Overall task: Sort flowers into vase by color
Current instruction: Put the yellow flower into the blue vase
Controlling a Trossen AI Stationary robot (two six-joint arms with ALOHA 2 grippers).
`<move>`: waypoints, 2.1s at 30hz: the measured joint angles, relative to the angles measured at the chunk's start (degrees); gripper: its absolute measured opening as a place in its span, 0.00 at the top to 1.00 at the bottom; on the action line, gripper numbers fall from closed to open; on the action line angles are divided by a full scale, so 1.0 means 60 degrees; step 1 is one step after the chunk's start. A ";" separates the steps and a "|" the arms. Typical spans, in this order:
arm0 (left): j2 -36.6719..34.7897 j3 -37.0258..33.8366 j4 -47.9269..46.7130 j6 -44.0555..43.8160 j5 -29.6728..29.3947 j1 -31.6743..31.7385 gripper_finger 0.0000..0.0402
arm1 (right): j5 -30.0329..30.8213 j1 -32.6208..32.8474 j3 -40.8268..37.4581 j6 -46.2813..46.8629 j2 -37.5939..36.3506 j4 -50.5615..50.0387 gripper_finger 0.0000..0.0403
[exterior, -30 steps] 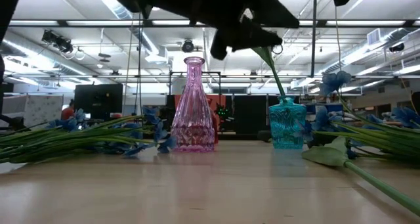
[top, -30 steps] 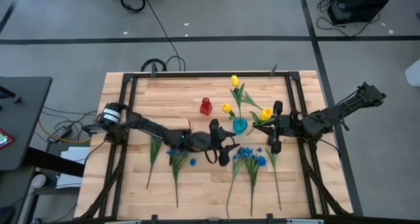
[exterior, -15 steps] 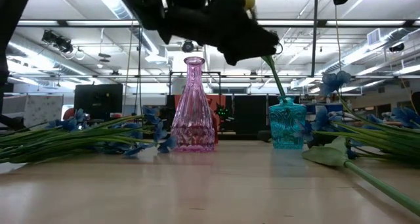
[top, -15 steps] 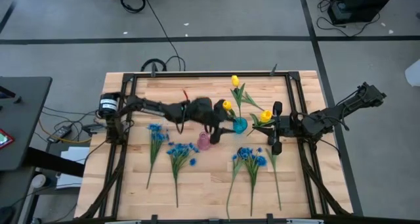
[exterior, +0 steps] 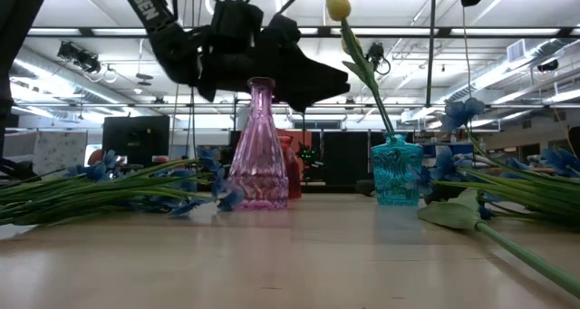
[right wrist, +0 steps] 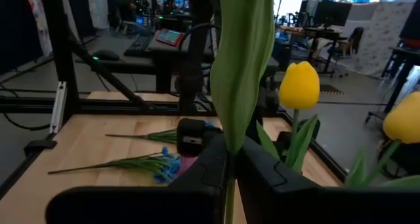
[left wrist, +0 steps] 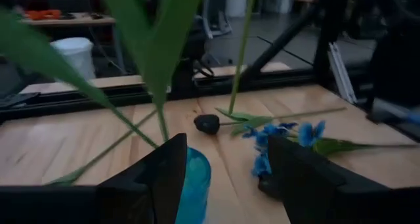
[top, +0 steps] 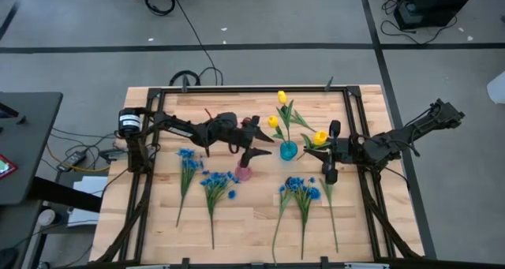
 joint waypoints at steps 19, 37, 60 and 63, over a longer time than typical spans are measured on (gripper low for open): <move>0.0073 0.1084 0.0224 -0.1456 0.0647 0.0264 0.46 | 0.0642 -0.0138 -0.0007 -0.0518 0.0044 0.0988 0.91; 0.1992 0.0951 0.2422 -0.1033 -0.1177 0.0346 0.46 | 0.0634 -0.0142 -0.0007 -0.0380 0.0200 0.0777 0.91; 0.2226 0.0951 0.1662 -0.0504 -0.1423 -0.0070 0.45 | 0.0618 -0.0571 -0.0007 -0.0277 0.0506 0.0807 0.91; 0.2226 0.0951 0.1646 -0.0400 -0.1842 -0.0267 0.44 | 0.0616 -0.0571 -0.0007 -0.0277 0.0506 0.0863 0.91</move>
